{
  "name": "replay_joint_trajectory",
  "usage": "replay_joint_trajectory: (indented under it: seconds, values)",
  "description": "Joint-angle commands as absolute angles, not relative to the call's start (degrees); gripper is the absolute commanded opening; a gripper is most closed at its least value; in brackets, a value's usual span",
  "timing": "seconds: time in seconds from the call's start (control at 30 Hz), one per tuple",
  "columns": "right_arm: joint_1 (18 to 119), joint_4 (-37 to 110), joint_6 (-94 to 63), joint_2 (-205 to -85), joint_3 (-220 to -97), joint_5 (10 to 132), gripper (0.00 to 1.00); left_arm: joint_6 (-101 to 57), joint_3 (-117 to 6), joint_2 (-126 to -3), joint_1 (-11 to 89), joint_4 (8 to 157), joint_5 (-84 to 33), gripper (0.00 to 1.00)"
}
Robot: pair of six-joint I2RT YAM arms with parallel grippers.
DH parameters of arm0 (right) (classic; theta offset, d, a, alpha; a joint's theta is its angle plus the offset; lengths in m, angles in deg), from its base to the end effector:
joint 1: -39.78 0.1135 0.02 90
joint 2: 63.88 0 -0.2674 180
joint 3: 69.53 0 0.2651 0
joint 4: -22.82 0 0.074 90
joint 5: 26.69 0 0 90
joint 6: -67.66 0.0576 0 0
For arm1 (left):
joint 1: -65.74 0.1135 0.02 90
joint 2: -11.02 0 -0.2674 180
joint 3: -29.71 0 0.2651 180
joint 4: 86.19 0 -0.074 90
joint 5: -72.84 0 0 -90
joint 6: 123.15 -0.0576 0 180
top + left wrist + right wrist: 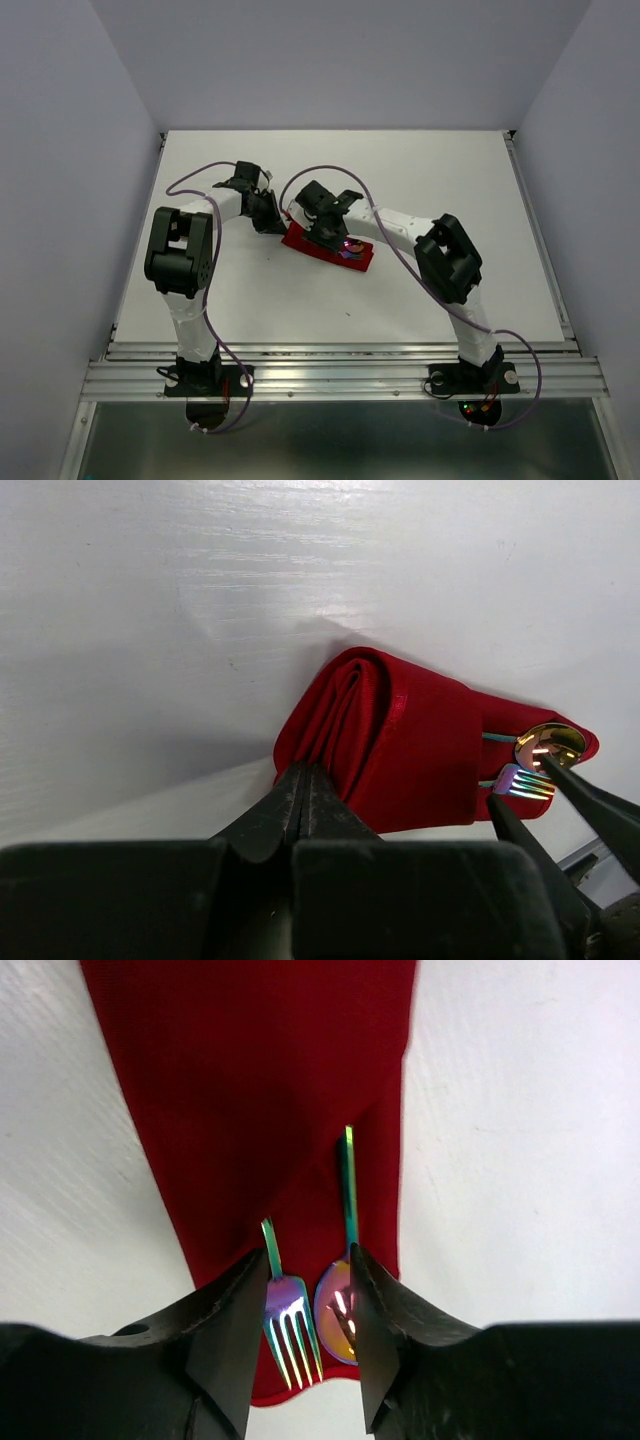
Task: Fold the napkin into a case and place the utensils inside
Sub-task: Reset both arms
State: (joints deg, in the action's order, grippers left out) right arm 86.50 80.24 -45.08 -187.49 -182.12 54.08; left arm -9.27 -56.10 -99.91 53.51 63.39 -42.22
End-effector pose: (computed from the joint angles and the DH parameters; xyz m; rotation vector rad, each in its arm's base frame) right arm 0.3333 0.3404 0.1638 -1.5258 2.2749 -0.1079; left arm 0.4121 -0.1143 0.1467 -0.0853 2.5962 -0.7967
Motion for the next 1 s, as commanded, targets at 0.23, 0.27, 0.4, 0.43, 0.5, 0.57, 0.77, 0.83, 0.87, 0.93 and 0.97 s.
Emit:
replay_joint_trajectory:
  seconds: [0.23,0.27,0.4,0.43,0.5,0.57,0.77,0.83,0.87,0.93,0.97]
  values:
    - [85.67,78.18,-42.64,-174.89,-178.86,40.29,0.57,-8.81,-53.68,-96.56,53.17,65.0,-40.46,0.04]
    - [85.05,78.09,-41.77,-173.93,-177.99,39.24,0.57,-8.72,-53.59,-96.29,53.34,65.09,-40.02,0.04]
    - [81.18,76.16,-37.29,-167.35,-174.47,32.22,0.68,-10.03,-55.95,-94.54,53.43,61.77,-34.15,0.04]
    - [80.39,75.72,-35.8,-166.19,-173.94,30.46,0.72,-10.47,-56.4,-94.01,53.43,60.97,-32.47,0.04]
    - [77.93,72.92,-30.97,-163.38,-172.35,25.27,0.96,-11.35,-57.19,-92.96,53.78,59.82,-29.66,0.05]
    - [75.04,68.89,-25.36,-158.22,-168.15,22.29,1.0,-11.79,-58.77,-91.64,54.13,58.15,-27.28,0.04]
    - [67.83,62.36,-5.94,-145.45,-154.71,14.65,1.0,-11.53,-61.32,-85.75,55.36,56.56,-23.93,0.05]
    - [67.03,62.19,-2.58,-142.02,-152.06,11.65,1.0,-11.53,-62.11,-82.94,55.54,57.0,-23.93,0.05]
    - [67.03,62.18,-0.21,-141.23,-150.13,10.42,1.0,-11.71,-62.47,-82.32,55.54,57.0,-23.93,0.05]
    - [67.03,62.1,2.08,-139.38,-148.54,9.97,1.0,-12.32,-64.82,-81.0,55.54,55.96,-23.32,0.05]
    - [67.03,61.66,3.58,-138.94,-147.75,9.79,1.0,-12.5,-65.62,-80.74,55.54,55.6,-23.05,0.05]
